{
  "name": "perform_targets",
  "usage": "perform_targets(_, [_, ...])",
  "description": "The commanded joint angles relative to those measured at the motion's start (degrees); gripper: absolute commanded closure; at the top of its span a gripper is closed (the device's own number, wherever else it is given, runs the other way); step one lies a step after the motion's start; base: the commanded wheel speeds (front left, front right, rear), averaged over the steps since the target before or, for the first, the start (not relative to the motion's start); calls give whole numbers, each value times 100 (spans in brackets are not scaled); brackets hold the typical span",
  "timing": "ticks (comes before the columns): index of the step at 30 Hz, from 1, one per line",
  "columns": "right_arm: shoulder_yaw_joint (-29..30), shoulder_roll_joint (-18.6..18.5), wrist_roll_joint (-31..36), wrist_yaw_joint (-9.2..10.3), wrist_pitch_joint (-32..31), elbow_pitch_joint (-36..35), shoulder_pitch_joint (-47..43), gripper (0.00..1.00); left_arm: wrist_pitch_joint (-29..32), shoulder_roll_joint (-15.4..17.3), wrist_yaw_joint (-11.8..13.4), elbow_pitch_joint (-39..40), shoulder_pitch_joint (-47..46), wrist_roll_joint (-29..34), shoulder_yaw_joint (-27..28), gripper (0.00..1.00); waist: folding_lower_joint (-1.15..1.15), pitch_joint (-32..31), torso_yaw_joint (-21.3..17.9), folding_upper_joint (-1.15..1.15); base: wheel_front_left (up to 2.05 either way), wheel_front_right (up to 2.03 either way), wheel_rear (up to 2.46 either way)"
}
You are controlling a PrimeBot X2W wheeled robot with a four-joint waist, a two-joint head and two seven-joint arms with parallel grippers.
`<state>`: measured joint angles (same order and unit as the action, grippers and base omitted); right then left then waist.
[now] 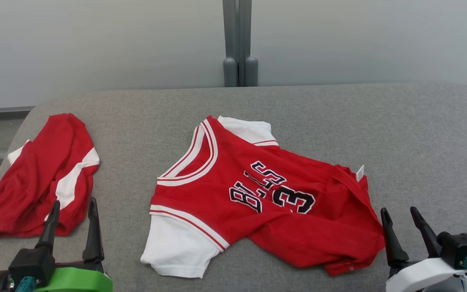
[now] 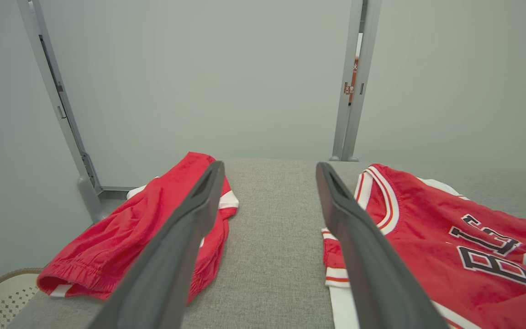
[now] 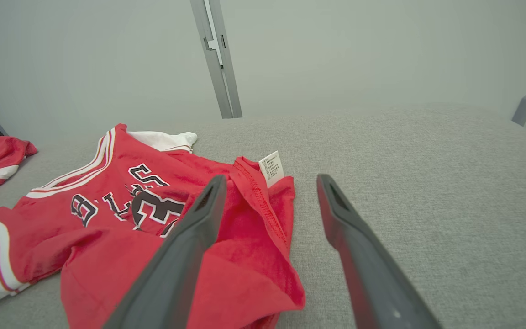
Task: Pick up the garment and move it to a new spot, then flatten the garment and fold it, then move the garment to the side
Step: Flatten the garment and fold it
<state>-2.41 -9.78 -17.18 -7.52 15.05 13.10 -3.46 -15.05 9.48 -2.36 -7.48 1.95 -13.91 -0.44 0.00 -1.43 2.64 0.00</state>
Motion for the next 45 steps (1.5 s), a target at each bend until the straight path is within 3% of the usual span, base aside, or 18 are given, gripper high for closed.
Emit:
perform_targets(1, [-23,-36,46,6,18,57,13,0,-17,-50,-57,-20,87,76,63,0,0,-5,19,0,0,0,0])
perform_targets(13, [-529,-426,125,6,-243,668,972,0,-12,-293,-346,-143,-63,408,334,0,0,72,135,0,0,0,0])
perform_targets(27, [-1222,-745,-321,6,-1238,2497,1952,0,-11,-345,-506,-455,-315,413,75,0,0,282,421,0,0,0,0])
perform_targets(28, [-1276,-767,-382,6,-1221,2569,1987,60,-12,-335,-501,-466,-325,416,63,0,0,290,426,0,0,0,0])
perform_targets(29, [-1310,-785,-430,6,-1182,2623,2010,97,-11,-331,-503,-475,-328,419,61,0,0,294,429,0,0,0,0])
perform_targets(37, [-1357,-1012,-877,6,-613,2745,2430,100,-11,-363,-514,-519,-301,464,96,0,0,288,357,0,0,0,0])
perform_targets(45, [-1199,-1549,-1151,7,-470,2720,3502,100,-12,-421,-513,-547,-449,507,-43,0,0,391,419,0,0,0,0])
